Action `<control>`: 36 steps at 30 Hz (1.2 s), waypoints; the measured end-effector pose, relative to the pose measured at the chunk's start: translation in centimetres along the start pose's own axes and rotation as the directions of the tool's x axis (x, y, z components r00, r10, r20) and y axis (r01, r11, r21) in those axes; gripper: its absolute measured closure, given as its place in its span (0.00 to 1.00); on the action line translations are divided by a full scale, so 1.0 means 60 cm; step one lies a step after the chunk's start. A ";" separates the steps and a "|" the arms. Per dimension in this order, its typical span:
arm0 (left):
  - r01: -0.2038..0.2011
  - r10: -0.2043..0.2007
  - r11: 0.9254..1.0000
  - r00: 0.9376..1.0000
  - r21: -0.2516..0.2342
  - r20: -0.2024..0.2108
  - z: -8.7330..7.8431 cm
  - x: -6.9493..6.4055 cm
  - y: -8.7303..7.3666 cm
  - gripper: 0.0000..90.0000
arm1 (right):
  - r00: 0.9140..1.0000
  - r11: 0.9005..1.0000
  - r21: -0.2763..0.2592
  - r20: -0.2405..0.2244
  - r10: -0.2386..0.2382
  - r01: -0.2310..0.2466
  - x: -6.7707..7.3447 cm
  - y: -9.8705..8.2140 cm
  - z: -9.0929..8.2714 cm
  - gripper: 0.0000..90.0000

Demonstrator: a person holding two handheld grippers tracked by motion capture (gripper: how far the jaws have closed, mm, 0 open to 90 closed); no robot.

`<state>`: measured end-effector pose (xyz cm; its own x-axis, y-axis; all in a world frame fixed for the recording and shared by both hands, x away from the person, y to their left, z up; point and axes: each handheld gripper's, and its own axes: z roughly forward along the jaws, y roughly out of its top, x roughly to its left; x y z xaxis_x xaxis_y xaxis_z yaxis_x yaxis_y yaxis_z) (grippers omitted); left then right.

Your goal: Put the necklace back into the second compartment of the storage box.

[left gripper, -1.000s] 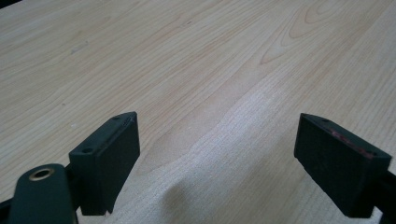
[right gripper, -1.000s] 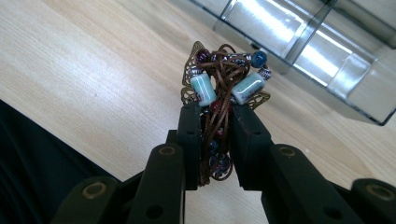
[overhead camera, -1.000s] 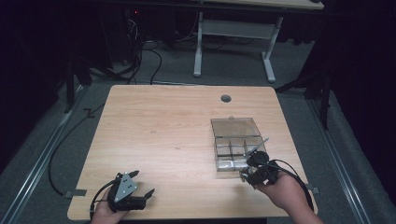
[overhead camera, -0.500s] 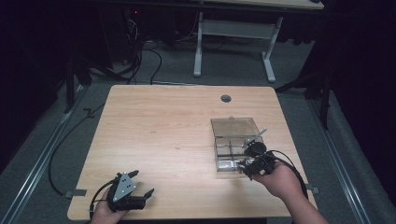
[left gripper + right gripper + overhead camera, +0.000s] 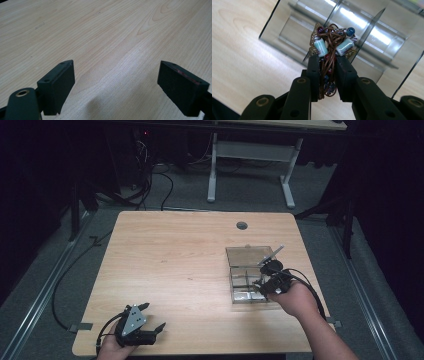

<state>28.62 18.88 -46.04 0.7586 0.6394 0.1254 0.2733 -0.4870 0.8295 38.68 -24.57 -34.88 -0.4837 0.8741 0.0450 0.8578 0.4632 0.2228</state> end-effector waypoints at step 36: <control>-0.011 0.011 1.000 1.000 0.006 0.007 0.000 -0.002 0.000 0.16 | 1.000 0.995 0.103 0.019 -0.005 0.003 -0.055 0.094 0.082 0.90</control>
<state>28.55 18.81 -46.07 0.7655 0.6301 0.1306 0.2686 -0.4973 0.8250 45.96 -24.11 -38.53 -0.4849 0.8742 0.0249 0.8694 0.4788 0.1220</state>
